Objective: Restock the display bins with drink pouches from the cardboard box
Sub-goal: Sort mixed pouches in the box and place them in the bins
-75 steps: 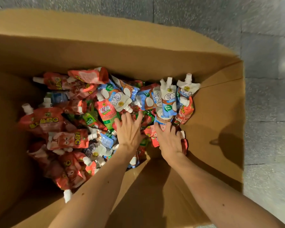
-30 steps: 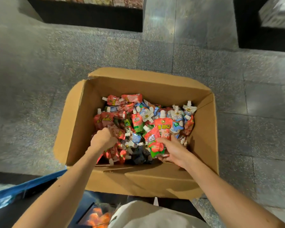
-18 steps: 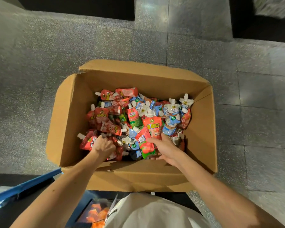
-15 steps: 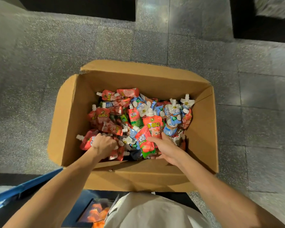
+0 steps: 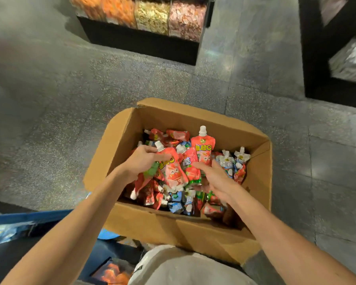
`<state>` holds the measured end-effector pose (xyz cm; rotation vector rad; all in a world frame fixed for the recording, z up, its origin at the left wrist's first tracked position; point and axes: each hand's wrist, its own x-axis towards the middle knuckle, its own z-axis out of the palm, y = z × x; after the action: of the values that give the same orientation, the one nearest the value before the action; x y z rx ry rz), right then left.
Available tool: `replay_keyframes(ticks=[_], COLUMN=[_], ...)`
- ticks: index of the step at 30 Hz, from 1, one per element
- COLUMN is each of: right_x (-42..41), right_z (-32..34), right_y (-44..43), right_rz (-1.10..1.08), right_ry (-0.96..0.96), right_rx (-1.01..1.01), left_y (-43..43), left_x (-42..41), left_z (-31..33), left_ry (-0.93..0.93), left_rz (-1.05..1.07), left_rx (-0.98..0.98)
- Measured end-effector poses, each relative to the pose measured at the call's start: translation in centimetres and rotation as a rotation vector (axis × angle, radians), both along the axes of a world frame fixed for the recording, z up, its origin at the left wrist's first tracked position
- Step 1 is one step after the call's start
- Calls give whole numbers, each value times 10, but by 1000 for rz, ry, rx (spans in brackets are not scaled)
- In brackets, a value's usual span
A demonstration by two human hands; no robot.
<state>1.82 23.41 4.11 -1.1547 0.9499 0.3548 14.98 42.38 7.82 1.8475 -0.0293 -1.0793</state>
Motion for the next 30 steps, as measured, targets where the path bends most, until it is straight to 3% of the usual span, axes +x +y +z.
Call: replay_keyframes(ticks=[10, 21, 30], right_x=[-7, -104, -202], right_z=[101, 184, 217], right_y=[32, 132, 274], right_rz=[415, 916, 1364], right_ry=[-379, -635, -696], right_rx=[34, 133, 289], left_y=[50, 135, 244], left_x=[-98, -302, -463], left_z=[95, 172, 203], left_ry=[10, -151, -347], left_rz=[348, 840, 1176], left_rx=[-257, -491, -342])
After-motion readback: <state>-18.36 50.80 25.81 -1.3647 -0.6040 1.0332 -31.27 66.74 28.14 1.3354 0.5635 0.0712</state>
